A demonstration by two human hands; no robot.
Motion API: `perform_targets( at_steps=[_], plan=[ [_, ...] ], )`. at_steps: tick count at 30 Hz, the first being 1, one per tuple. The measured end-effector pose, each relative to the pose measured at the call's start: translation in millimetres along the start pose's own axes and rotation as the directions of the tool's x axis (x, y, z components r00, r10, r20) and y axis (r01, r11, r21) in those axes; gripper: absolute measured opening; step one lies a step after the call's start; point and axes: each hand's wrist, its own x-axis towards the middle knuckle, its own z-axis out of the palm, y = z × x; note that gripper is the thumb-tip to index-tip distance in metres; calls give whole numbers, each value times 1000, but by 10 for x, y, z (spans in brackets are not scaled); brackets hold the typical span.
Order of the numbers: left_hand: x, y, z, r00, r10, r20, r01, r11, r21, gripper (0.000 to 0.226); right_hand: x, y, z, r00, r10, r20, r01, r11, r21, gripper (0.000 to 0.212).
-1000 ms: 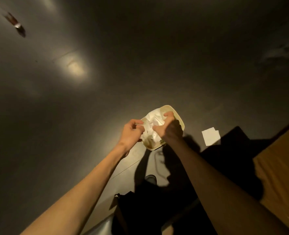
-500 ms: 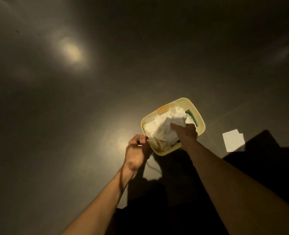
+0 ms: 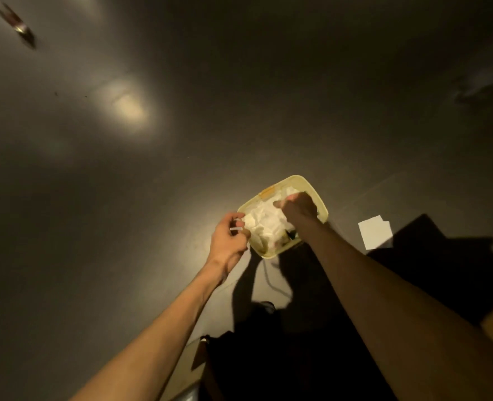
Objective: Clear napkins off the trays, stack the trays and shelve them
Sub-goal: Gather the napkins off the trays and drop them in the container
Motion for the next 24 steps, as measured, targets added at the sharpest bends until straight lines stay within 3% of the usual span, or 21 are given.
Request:
perform_targets(
  at_steps=[5, 9, 14, 19, 24],
  plan=[
    [-633, 840, -61, 995, 81, 50, -86, 990, 111, 39, -858, -526, -981, 997, -42, -66, 52, 985, 164, 11],
    [-1280, 1509, -15, 972, 188, 139, -209, 966, 153, 39, -1813, -724, -1668, 976, -215, -34, 218, 968, 121, 18],
    [-2189, 2085, 123, 913, 323, 250, -369, 914, 166, 38, -2969, -606, -2314, 894, -443, -70, 448, 891, 74, 26],
    [-3177, 2336, 343, 835, 442, 328, -512, 841, 172, 37, -3987, -236, -2978, 850, -514, -116, 526, 843, 113, 32],
    [-4110, 2231, 711, 763, 456, 459, -590, 781, 205, 38, -4823, 459, -3576, 845, -494, -207, 528, 832, 169, 35]
  ],
)
